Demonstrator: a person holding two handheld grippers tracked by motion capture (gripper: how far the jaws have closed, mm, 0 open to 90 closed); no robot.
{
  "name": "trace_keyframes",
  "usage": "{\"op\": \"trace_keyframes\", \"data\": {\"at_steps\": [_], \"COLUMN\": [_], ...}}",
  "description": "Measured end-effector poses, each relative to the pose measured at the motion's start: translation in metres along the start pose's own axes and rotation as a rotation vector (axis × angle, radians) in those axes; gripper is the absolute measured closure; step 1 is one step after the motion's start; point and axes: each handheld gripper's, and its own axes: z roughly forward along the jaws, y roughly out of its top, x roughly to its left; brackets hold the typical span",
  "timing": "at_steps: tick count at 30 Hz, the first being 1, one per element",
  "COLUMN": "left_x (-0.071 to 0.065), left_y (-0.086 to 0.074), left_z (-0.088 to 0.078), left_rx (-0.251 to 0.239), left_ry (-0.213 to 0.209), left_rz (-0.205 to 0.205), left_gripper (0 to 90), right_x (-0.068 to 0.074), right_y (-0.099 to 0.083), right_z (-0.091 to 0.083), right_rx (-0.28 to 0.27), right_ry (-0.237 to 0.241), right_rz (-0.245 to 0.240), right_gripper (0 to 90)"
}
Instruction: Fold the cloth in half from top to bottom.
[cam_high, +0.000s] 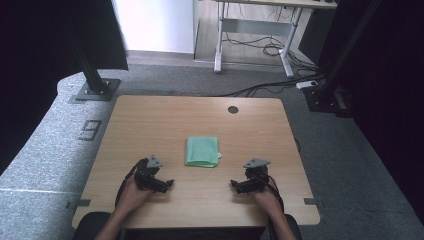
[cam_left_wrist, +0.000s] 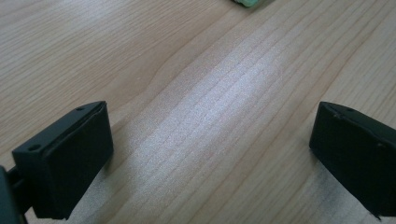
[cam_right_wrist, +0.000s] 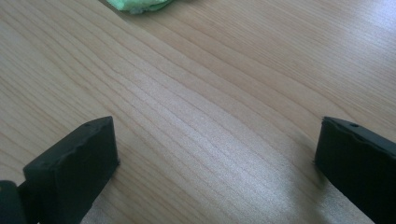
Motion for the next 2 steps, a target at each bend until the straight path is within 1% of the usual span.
{"op": "trace_keyframes", "data": {"at_steps": [2], "left_x": [0.0000], "left_y": [0.0000], "left_z": [0.0000], "left_rx": [0.000], "left_ry": [0.000], "left_rz": [0.000], "left_gripper": [0.0], "right_x": [-0.0001], "right_y": [0.0000], "right_z": [0.0001], "right_rx": [-0.001], "right_ry": [-0.001], "right_rz": [-0.002], "right_gripper": [0.0]}}
